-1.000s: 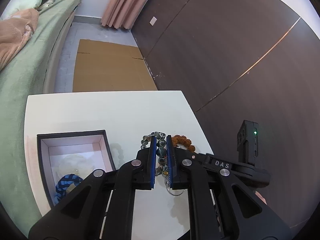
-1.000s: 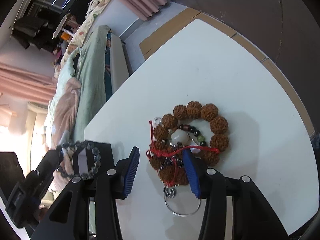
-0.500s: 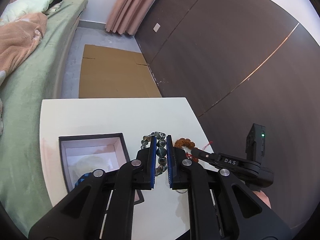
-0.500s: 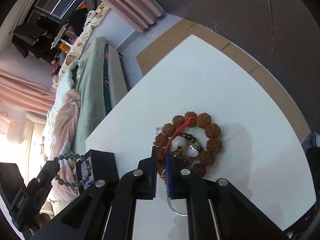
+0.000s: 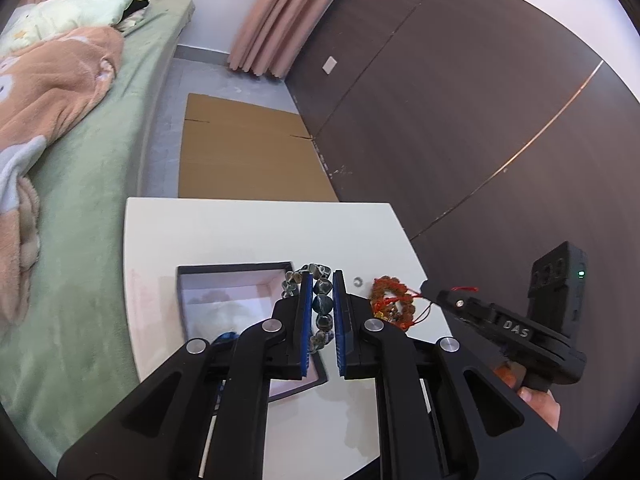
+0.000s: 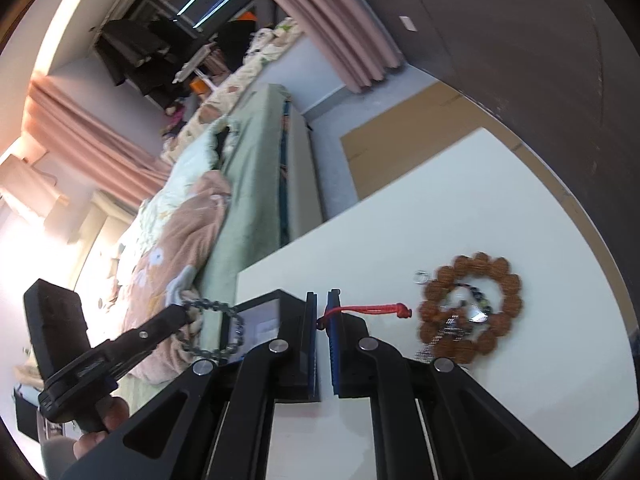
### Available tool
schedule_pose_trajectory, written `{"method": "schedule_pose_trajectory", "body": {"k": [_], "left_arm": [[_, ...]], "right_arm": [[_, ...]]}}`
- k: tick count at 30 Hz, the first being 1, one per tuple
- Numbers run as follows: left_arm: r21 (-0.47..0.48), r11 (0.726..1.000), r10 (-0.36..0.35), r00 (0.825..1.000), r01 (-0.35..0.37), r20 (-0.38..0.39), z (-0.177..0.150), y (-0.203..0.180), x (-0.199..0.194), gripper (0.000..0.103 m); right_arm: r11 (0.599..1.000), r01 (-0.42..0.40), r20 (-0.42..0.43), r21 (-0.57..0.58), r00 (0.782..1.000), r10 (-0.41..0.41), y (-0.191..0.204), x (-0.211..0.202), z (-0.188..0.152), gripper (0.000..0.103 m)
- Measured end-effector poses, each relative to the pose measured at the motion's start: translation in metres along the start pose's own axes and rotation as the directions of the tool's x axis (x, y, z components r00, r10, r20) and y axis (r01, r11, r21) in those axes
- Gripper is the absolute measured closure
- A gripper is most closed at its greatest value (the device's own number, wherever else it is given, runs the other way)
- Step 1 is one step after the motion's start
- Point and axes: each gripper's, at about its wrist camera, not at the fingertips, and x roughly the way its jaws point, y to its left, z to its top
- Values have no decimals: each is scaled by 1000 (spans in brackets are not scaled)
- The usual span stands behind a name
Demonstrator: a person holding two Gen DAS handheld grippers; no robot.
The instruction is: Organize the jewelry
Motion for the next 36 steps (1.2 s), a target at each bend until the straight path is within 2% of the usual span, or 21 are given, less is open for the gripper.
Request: {"method": "schedule_pose_trajectory", "body": {"k": [1,2,3,4,9,19,21,22,23,24,32,36], "left_arm": [[-2,1000,8,1000,-8,3,0,3,-2,89],[-6,1000,16,1000,-16,5,0,6,-5,69],[-12,1000,24,1000,-24,14,0,10,-8,43],[-17,999,32,999,-31,32,0,13,-12,37],[-44,997,58,997,-55,59,3,31,-27,36],[-91,991,105,990,-97,89,6,59,-48,26],[-107,989,109,990,-100,87,5,65,-50,25],[-115,988,110,990,-99,87,5,68,-51,25],[-119,988,109,990,-99,87,6,69,-51,24],[-122,988,108,990,-97,89,6,69,-51,23],[-104,992,76,994,-67,83,8,54,-44,23],[-76,996,58,996,-53,69,9,38,-33,23]], "right_arm": [[1000,-8,2,-7,1000,8,4,0,-2,98],[1000,-18,4,-17,1000,19,9,1,-2,98],[999,-26,5,-24,1000,26,13,2,-3,98],[999,-40,3,-36,999,40,19,4,-3,98],[994,-84,-12,-74,996,83,40,12,-10,97],[981,-145,-60,-125,989,139,77,37,-20,95],[983,-108,-76,-147,992,98,83,45,-23,89],[983,-106,-85,-149,992,94,83,47,-24,82],[984,-105,-77,-146,993,94,82,46,-25,53],[985,-82,-44,-149,996,76,80,41,-26,35],[990,-40,-14,-134,999,39,59,19,-18,37],[995,16,-13,-97,1000,-18,38,4,-12,37]]}}
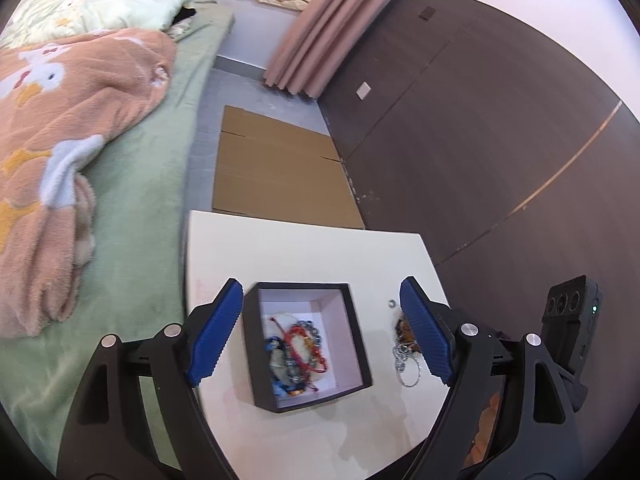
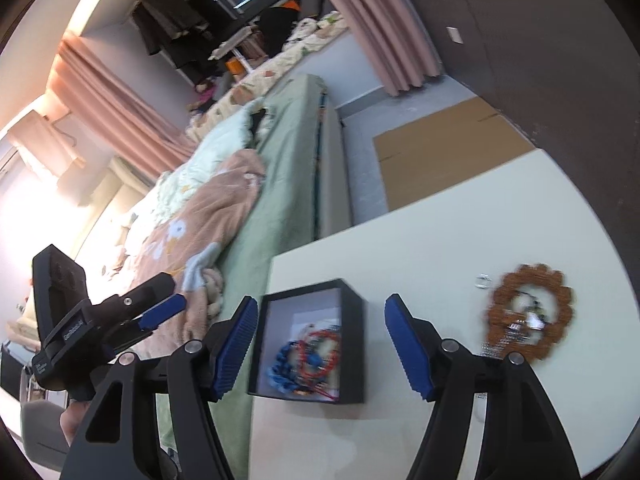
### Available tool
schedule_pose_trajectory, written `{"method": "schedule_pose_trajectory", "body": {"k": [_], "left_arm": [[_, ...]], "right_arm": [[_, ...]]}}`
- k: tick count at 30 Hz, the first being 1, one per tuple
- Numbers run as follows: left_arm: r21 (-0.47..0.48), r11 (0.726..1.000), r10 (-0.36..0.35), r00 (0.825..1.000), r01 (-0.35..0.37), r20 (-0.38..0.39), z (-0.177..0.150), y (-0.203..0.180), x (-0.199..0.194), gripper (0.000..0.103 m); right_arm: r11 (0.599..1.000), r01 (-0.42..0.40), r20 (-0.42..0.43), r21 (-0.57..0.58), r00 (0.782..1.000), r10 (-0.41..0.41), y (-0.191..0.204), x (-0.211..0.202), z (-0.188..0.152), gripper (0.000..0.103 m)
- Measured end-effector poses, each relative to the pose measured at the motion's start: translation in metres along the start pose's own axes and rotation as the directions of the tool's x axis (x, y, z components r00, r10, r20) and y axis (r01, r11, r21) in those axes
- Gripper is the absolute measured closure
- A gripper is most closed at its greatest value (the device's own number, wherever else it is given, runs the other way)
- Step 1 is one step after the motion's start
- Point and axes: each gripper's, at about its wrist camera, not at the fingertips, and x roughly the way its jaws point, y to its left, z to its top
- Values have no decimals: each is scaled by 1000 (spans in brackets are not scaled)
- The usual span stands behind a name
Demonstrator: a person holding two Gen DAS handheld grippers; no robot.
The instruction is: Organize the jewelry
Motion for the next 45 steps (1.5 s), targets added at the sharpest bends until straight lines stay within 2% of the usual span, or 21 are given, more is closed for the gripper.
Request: {"method": "schedule_pose_trajectory", "body": {"k": [7,20,28,32,36,38,42,45], "left_arm": [[46,998,-28,999,30,-44,-7,-34,25,23],[126,990,-46,990,64,-137,-26,-99,86,23],[172,982,-38,979,74,-201,-39,-128,123,34],[197,978,-21,974,67,-226,-42,-140,142,34],[220,973,-6,967,65,-256,-43,-154,159,42],[214,974,-13,960,76,-279,-45,-160,166,46],[227,969,-22,950,97,-311,-52,-176,176,46],[232,967,-17,941,101,-339,-59,-187,187,56]], "right_arm": [[994,70,-17,84,997,-69,-45,-20,3,41],[975,118,-11,187,993,-118,-112,-53,7,42],[959,144,-10,245,989,-146,-146,-63,11,42],[952,146,-17,268,989,-146,-160,-64,13,43],[940,145,-38,309,989,-140,-175,-59,14,54],[929,137,-42,345,991,-131,-184,-58,15,56],[907,139,-24,398,990,-142,-199,-64,17,56],[893,145,-12,427,988,-155,-208,-70,17,58]]}}
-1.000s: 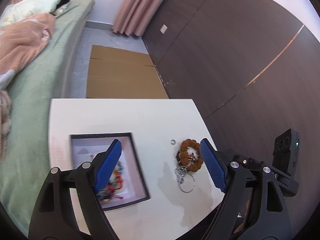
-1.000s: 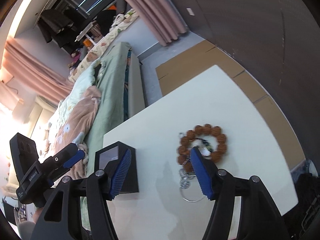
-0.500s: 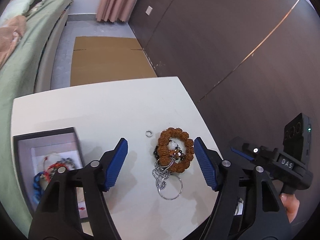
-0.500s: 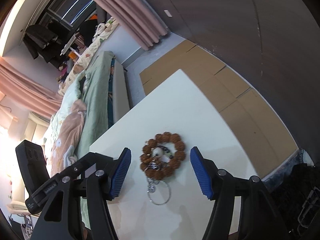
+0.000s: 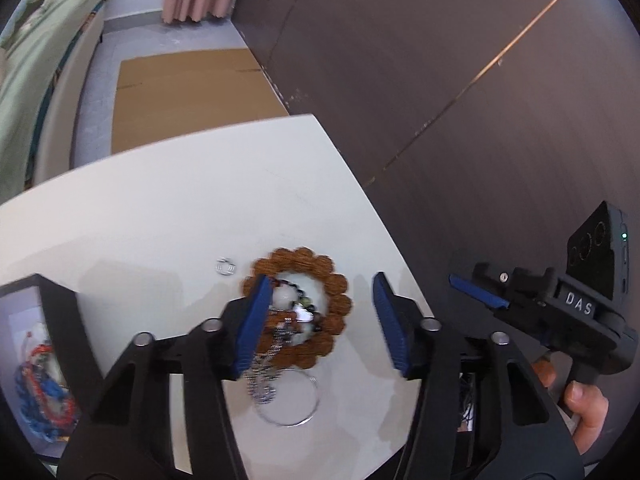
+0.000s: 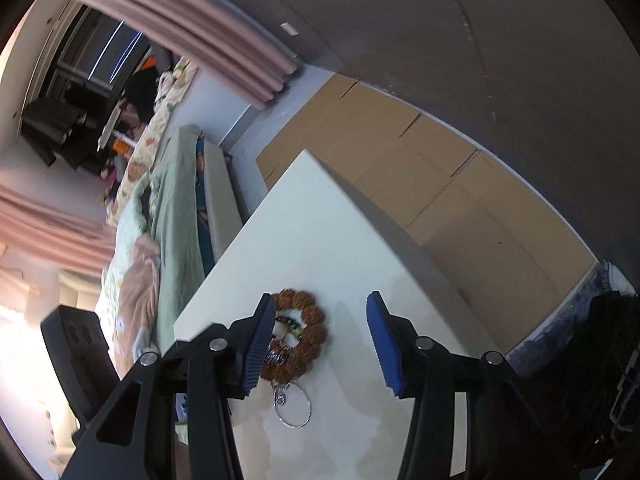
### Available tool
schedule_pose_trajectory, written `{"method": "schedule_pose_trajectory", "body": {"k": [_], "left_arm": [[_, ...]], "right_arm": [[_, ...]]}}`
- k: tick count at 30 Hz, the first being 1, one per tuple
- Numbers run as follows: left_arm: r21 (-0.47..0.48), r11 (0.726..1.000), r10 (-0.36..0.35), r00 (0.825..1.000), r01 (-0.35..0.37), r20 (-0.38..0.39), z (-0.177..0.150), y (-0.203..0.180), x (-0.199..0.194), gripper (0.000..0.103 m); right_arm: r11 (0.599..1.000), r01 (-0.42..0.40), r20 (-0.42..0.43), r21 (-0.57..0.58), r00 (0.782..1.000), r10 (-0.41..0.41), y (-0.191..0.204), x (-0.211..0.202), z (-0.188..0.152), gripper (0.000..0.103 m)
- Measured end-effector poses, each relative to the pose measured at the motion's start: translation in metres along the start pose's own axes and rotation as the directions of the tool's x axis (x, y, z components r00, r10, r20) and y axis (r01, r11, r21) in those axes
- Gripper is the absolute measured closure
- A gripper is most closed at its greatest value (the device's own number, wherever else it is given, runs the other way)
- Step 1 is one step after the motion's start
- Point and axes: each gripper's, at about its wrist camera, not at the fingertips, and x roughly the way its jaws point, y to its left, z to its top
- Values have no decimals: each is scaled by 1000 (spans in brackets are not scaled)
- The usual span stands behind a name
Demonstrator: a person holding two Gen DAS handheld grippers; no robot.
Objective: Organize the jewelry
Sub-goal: 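Grasp the brown seed-bead bracelet with the left gripper, then place the brown bracelet into the box with the left gripper while the right grasps the silver chain pendant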
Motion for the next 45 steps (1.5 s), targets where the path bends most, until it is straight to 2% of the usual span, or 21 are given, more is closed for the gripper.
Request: {"method": "schedule_pose_trajectory", "body": {"k": [2,5,12,19,21,22,23,24,25,28,31,35,45], "left_arm": [[-13,1000,7,1000,-7,-19,2,-6,10,60],[-23,1000,15,999,-16,-35,4,-14,22,60],[5,994,107,991,-107,-86,8,-35,49,63],[81,970,236,965,-228,-111,5,-53,66,63],[85,972,230,957,-218,-178,-1,-54,77,64],[116,965,253,954,-237,-163,-1,-58,78,65],[166,949,294,943,-268,-155,-7,-65,81,66],[172,945,304,941,-279,-148,-8,-65,82,72],[157,942,318,937,-295,-143,-7,-62,81,83],[112,963,261,952,-245,-161,-2,-52,79,84],[126,967,235,966,-221,-111,1,-50,56,84],[93,977,198,979,-193,-41,11,-39,13,84],[54,993,99,992,-104,83,5,-5,-64,84]], "right_arm": [[1000,13,1,20,1000,-13,-7,-1,2,60],[999,33,1,38,999,-33,-15,-3,4,62],[997,37,6,65,999,-38,-25,-7,7,62],[997,20,11,73,1000,-21,-27,-10,8,62],[997,19,9,75,1000,-20,-27,-10,8,62],[997,16,8,77,1000,-17,-26,-10,7,62],[997,13,9,77,1000,-14,-25,-11,7,62],[997,11,12,76,1000,-12,-25,-12,7,62],[997,11,14,76,1000,-13,-24,-12,7,62],[997,5,10,79,1000,-6,-22,-12,5,62],[998,2,8,66,1000,-2,-17,-11,3,63],[998,-13,1,54,1000,13,-11,-8,0,62],[999,-30,-21,-20,999,30,17,3,-12,62]]}}
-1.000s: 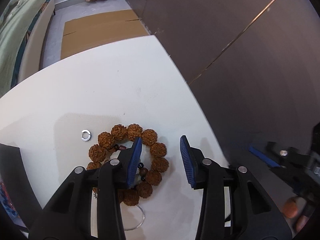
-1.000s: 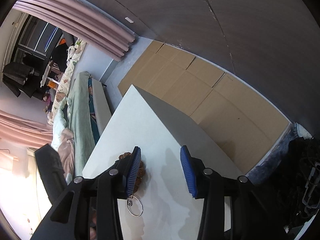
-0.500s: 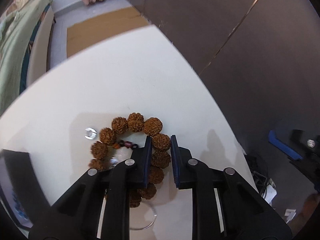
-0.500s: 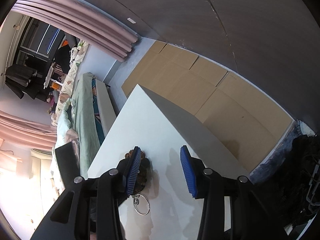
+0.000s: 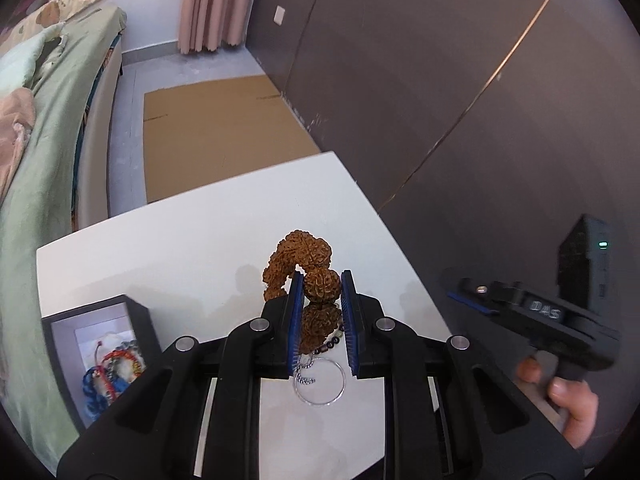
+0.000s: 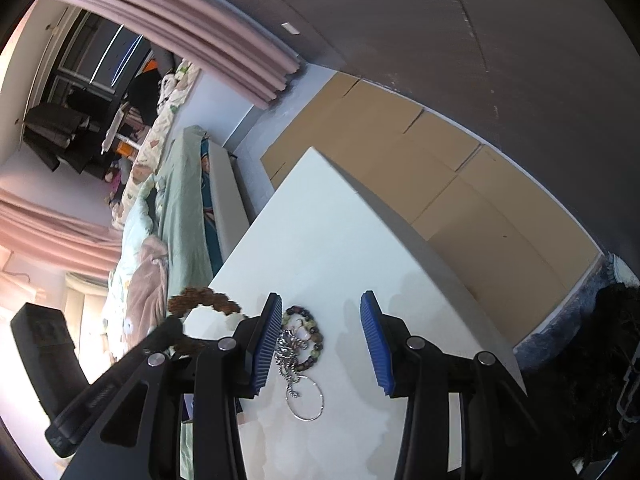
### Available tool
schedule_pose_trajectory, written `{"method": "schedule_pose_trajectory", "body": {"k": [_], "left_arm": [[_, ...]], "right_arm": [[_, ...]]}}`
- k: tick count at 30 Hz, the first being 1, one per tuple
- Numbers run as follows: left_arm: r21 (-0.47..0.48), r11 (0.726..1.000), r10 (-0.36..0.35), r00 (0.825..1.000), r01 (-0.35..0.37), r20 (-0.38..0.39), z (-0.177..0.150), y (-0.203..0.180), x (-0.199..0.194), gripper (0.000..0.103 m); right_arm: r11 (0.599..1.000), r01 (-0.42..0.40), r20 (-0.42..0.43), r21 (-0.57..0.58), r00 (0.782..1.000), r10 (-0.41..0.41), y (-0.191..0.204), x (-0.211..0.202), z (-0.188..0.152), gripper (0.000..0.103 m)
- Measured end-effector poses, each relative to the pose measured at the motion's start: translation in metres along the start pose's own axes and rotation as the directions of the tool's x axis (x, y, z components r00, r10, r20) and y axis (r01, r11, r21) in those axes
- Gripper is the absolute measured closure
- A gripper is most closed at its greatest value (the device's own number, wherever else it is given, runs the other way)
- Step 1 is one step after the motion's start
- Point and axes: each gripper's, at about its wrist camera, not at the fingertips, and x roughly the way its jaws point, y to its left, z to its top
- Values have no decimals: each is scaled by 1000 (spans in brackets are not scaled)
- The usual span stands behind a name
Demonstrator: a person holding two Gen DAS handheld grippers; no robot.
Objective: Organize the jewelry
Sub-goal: 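Place the brown bracelet into the box with the left gripper while the right grasps the silver chain pendant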
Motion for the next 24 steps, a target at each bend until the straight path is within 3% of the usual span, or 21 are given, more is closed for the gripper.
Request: {"method": "schedule_pose_trajectory", "body": {"k": [9,19,24], "left_arm": [[-24,995,-94,985,99,142,-10,27,-56,84],[-48,991,-114,963,129,243,-16,48,-99,84],[-69,990,-103,960,125,261,-20,64,-111,84]], "right_arm": [[993,28,-26,-111,999,-31,33,16,-15,63],[969,72,-79,-235,993,-93,67,48,-35,63],[954,110,-121,-280,982,-148,80,71,-50,70]]}}
